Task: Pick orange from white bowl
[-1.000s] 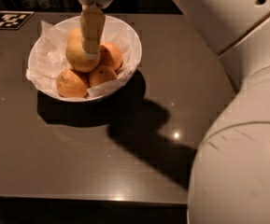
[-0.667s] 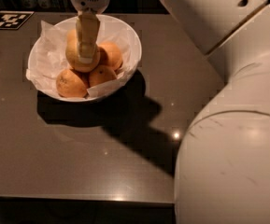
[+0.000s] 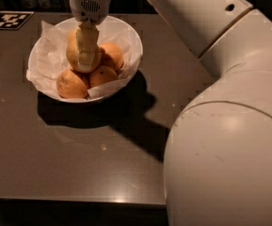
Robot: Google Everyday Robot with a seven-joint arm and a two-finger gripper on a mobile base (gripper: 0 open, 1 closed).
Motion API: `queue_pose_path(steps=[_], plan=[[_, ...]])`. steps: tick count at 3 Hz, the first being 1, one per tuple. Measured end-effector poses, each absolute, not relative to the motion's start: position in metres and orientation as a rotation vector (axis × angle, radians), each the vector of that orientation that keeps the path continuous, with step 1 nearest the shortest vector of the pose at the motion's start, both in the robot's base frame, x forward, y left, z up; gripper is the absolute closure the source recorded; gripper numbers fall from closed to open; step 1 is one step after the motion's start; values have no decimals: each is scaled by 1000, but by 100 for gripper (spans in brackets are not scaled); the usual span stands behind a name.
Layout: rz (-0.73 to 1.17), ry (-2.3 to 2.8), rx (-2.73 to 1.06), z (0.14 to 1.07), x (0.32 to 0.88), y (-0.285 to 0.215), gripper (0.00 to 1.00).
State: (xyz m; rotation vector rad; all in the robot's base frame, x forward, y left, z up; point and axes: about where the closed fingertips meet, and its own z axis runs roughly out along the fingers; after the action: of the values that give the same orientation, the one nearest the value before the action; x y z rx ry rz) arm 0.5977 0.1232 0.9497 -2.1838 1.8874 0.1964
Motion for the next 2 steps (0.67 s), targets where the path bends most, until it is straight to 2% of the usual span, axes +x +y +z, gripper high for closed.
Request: queue_pose_path(steps=[1,2], plan=[[228,1911,-2193,936,598,123,22],[237,1920,-2200,928,598,123,40]])
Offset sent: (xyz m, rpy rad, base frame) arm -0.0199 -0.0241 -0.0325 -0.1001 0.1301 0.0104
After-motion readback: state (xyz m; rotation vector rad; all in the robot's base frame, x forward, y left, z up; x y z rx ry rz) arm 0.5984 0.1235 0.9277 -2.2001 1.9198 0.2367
